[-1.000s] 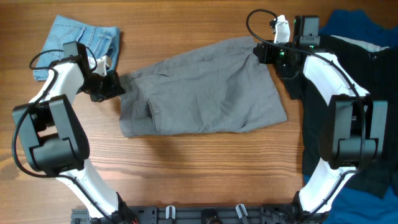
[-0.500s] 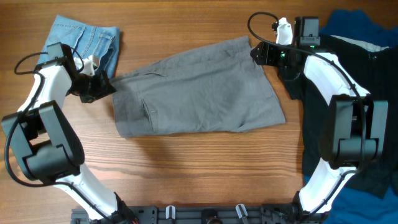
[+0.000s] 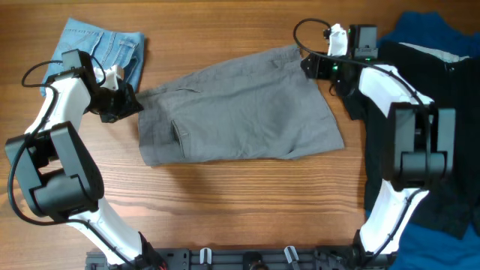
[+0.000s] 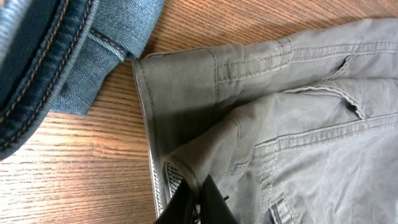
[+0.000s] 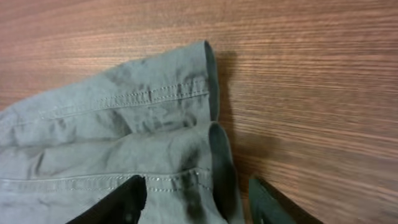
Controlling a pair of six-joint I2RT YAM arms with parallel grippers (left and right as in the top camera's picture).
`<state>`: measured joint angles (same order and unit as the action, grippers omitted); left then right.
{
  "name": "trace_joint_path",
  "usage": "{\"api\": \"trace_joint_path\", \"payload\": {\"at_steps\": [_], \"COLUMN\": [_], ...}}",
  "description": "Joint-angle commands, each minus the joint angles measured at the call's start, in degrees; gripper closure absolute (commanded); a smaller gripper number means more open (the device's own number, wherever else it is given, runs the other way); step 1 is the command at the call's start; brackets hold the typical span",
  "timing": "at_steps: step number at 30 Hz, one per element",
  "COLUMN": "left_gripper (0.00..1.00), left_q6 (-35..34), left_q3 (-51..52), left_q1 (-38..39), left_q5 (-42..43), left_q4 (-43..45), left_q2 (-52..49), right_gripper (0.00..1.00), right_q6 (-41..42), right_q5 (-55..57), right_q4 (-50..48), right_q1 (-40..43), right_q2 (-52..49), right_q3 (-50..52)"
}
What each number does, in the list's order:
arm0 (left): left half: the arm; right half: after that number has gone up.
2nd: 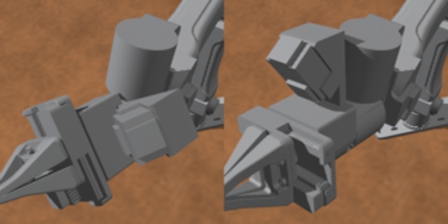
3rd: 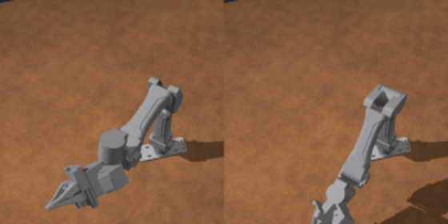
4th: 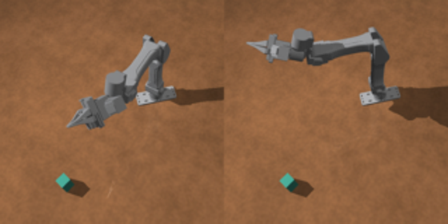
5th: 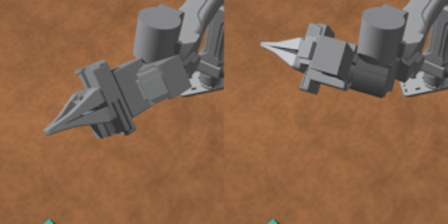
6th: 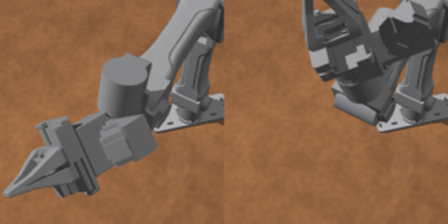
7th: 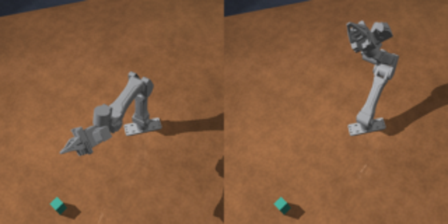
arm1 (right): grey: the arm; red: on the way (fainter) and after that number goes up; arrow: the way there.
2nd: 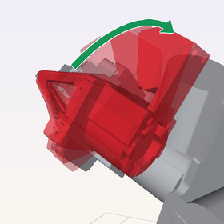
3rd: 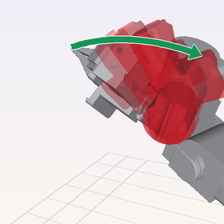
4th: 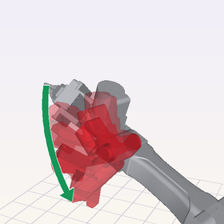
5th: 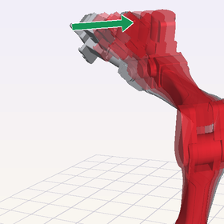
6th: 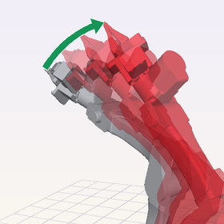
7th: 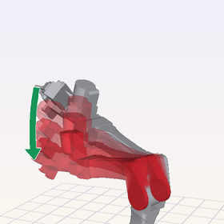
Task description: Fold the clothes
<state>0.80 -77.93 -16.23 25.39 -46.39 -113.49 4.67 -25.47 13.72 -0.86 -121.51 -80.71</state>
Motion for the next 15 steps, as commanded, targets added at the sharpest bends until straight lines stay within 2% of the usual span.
{"api": "trace_joint_path", "payload": {"at_steps": [1,2,5,6,14,15], "left_gripper": [0.96,0.96,0.96,0.96,0.96,0.96], "left_q6": [-0.13,-0.15,-0.15,-0.15,-0.31,-2.01], "left_q3": [0.2,0.2,0.2,0.2,0.13,0.13], "left_q1": [0.26,0.26,0.26,0.24,0.2,0.11], "left_q5": [0.15,0.13,0.13,0.13,-0.46,-1.51], "left_q4": [0.13,0.13,0.13,0.11,0.2,1.03], "left_q2": [1.27,1.27,1.27,1.29,3.23,3.63], "right_gripper": [0.55,0.59,0.89,0.96,0.96,0.96], "right_q6": [-0.2,-0.2,0.02,0.07,0.07,0.13], "right_q5": [-1.27,-1.33,-1.6,-1.81,-5.68,-5.7], "right_q4": [-1.77,-2.64,-3.15,-2.71,-1.73,-2.19], "right_q1": [-1.55,-1.55,-1.29,-0.79,0.35,0.35], "right_q2": [-2.1,-2.1,-1.86,-1.05,8.07,8.28], "right_q3": [0.22,0.22,-0.13,-0.35,-0.57,-0.61]}}
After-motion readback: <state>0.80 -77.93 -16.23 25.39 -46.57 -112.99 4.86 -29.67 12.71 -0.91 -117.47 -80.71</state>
